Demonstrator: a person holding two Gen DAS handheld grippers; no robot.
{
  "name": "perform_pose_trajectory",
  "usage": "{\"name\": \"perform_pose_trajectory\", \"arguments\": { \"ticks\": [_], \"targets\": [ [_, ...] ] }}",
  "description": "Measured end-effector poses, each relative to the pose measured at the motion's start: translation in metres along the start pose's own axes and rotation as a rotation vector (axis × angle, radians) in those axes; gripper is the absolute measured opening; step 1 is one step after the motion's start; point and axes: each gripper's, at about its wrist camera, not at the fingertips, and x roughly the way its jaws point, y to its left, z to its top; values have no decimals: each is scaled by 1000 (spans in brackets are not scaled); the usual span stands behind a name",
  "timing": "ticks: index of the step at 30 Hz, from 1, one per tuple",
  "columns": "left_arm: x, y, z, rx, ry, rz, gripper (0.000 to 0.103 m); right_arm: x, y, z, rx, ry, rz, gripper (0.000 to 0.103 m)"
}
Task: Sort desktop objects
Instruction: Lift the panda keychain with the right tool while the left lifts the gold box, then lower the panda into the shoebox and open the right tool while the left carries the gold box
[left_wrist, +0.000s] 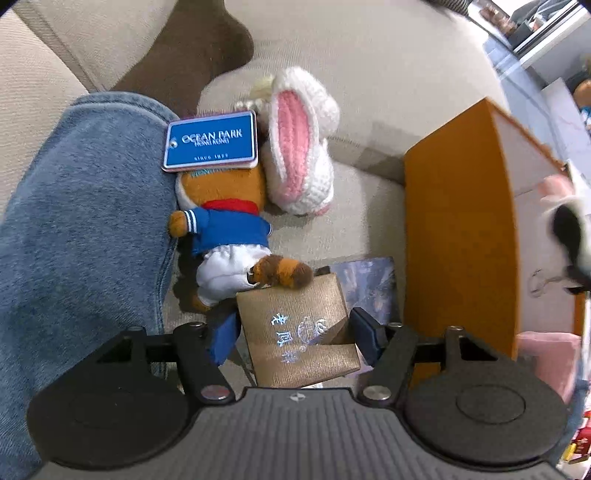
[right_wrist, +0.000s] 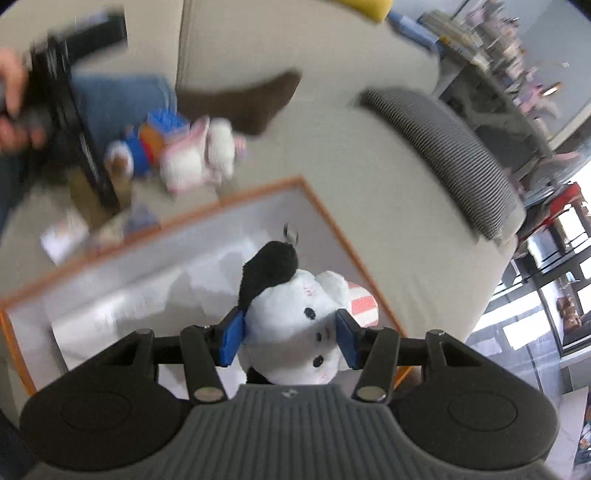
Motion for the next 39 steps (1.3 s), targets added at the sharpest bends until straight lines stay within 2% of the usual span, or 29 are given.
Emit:
{"name": "perform_pose_trajectory", "arguments": {
  "ticks": [3,6,8,9,14,18,22,27,31,34,35,39],
  "targets": [
    [-21,0,-4,5,-41,-16,75,17,-3,-9,-44,45,34,55],
    [-46,10,1,15,-84,-41,75,41,-6,-9,-119,90,31,55],
    [-60,-7,5,32,-120,-54,75,53,-6,-11,-172,111,31,55],
    [-69,-3,8,42,-137,-60,75,58,-6,-12,-185,125,39,55],
    [-84,-46,24,121,-207,-109,75,82,-8,-18,-233,193,45,55],
    [-96,-74,19,182,-238,-149,75,93,-6,-23,-255,218,40,57],
    [-100,-101,19,246,-249,-192,75,95,0,-26,-304,240,39,64],
    [-90,-139,16,330,-210,-228,75,87,-5,-26,-264,241,56,66],
    [-70,-161,12,370,-147,-262,75,65,-17,-25,-176,189,70,76],
    [-54,-171,5,377,-100,-279,75,45,-27,-24,-111,141,81,75],
    [-49,-174,3,379,-85,-283,75,36,-30,-24,-92,117,89,71],
    [-28,-182,-7,384,-2,-309,75,2,-29,-24,-59,42,149,68]
  ]
}}
